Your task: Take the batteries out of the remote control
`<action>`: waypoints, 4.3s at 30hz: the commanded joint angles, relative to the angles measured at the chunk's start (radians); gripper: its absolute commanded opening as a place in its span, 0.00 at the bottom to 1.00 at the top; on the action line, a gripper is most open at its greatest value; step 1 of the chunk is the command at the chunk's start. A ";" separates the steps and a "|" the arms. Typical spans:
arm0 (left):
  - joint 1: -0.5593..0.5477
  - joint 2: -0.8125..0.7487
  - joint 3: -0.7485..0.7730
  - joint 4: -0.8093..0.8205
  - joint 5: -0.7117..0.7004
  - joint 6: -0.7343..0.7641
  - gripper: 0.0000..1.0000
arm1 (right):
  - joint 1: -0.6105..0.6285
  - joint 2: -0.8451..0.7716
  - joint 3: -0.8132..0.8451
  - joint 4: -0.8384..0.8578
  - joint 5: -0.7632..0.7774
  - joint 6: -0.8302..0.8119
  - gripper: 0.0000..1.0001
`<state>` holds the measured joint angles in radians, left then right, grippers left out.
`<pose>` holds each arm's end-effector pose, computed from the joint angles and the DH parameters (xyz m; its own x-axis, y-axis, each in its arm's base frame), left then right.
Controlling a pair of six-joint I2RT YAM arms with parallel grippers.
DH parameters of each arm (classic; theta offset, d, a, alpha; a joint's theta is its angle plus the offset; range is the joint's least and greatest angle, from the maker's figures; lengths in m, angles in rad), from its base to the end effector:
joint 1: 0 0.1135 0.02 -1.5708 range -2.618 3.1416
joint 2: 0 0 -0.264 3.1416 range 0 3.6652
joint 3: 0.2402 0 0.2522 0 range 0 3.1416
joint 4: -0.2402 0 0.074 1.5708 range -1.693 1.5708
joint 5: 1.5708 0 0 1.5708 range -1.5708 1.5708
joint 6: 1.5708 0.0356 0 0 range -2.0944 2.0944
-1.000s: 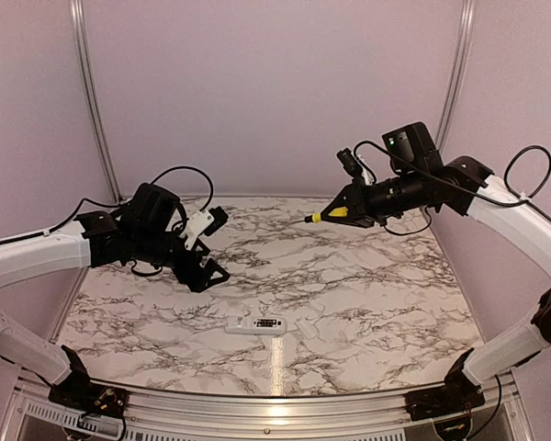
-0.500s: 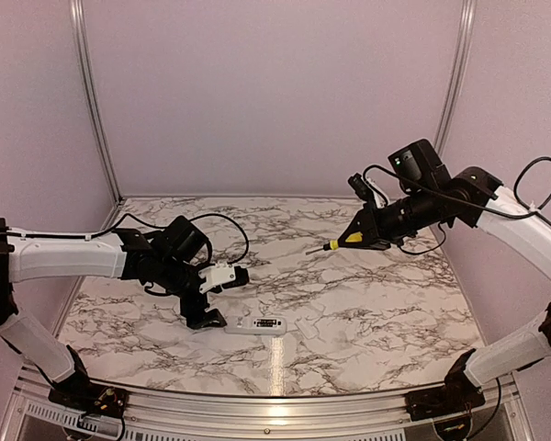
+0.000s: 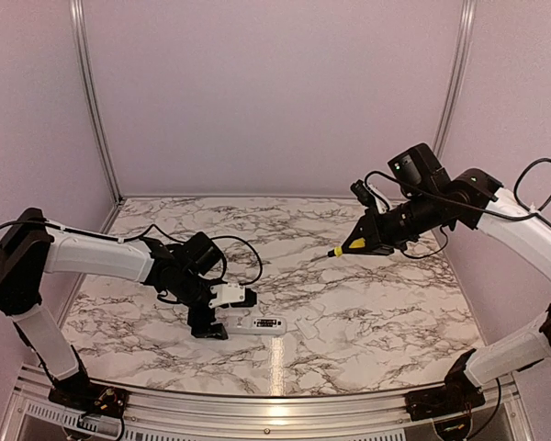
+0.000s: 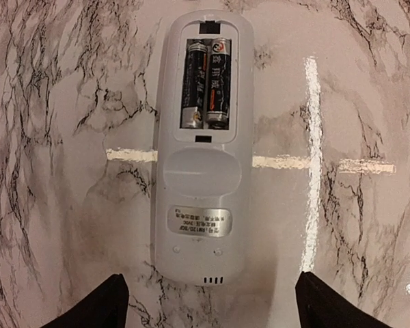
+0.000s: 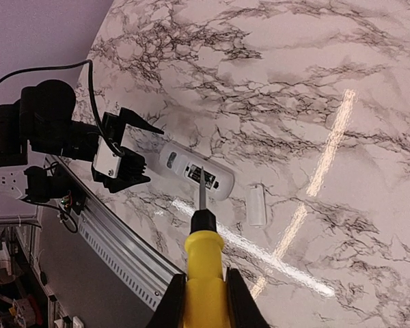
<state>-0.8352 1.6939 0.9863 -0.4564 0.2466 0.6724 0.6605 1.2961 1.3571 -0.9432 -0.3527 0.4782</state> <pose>0.2086 -0.2435 0.1622 0.0061 0.8934 -0.4492 0.9971 0.0289 0.0711 0.1958 0.1677 0.3595 -0.8861 -0.1415 -0.4414 -0.3845 0.7564 0.5292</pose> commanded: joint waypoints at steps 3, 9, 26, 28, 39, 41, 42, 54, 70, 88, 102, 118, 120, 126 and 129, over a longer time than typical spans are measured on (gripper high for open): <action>-0.010 0.056 0.023 0.099 0.055 0.028 0.86 | -0.002 -0.019 0.005 -0.026 0.021 0.009 0.00; -0.010 0.104 0.035 0.099 0.082 0.045 0.72 | -0.002 -0.012 0.017 -0.032 0.020 0.014 0.00; -0.037 0.176 0.080 0.056 0.106 0.040 0.38 | -0.002 0.014 0.046 -0.061 0.012 0.002 0.00; -0.051 0.174 0.082 0.064 0.097 0.012 0.37 | -0.002 0.013 0.044 -0.066 0.011 -0.002 0.00; -0.139 0.146 0.084 0.127 0.056 -0.186 0.35 | -0.002 0.007 0.046 -0.139 0.026 -0.052 0.00; -0.144 0.142 0.082 0.130 0.057 -0.212 0.35 | -0.002 0.005 0.039 -0.142 0.015 -0.055 0.00; -0.147 0.138 0.079 0.130 0.054 -0.222 0.35 | -0.002 0.003 0.035 -0.143 0.011 -0.056 0.00; -0.193 0.134 0.081 0.135 0.033 -0.329 0.35 | 0.027 0.003 -0.058 -0.136 -0.115 -0.045 0.00; -0.203 0.058 -0.002 0.236 -0.022 -0.347 0.99 | 0.151 0.171 -0.017 -0.140 -0.062 -0.033 0.00; -0.192 -0.398 -0.181 0.530 -0.558 -0.687 0.99 | 0.149 0.143 0.049 -0.124 0.085 -0.022 0.00; -0.186 -0.433 -0.306 0.460 -0.109 -0.410 0.99 | 0.148 0.102 -0.003 -0.100 0.037 -0.033 0.00; -0.151 -0.186 -0.326 0.575 0.017 -0.326 0.97 | 0.149 0.122 -0.009 -0.108 0.007 -0.012 0.00; -0.147 -0.154 -0.327 0.617 0.036 -0.342 0.97 | 0.150 0.124 -0.006 -0.107 0.007 -0.006 0.00; -0.147 -0.071 -0.321 0.734 0.087 -0.391 0.97 | 0.149 0.136 -0.006 -0.099 0.005 0.004 0.00; -0.147 -0.036 -0.322 0.770 0.091 -0.400 0.97 | 0.150 0.144 -0.005 -0.096 0.002 0.004 0.00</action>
<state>-0.9878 1.6154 0.6544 0.2070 0.3046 0.2981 0.8043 1.4223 1.3544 -1.0550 -0.3405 0.4706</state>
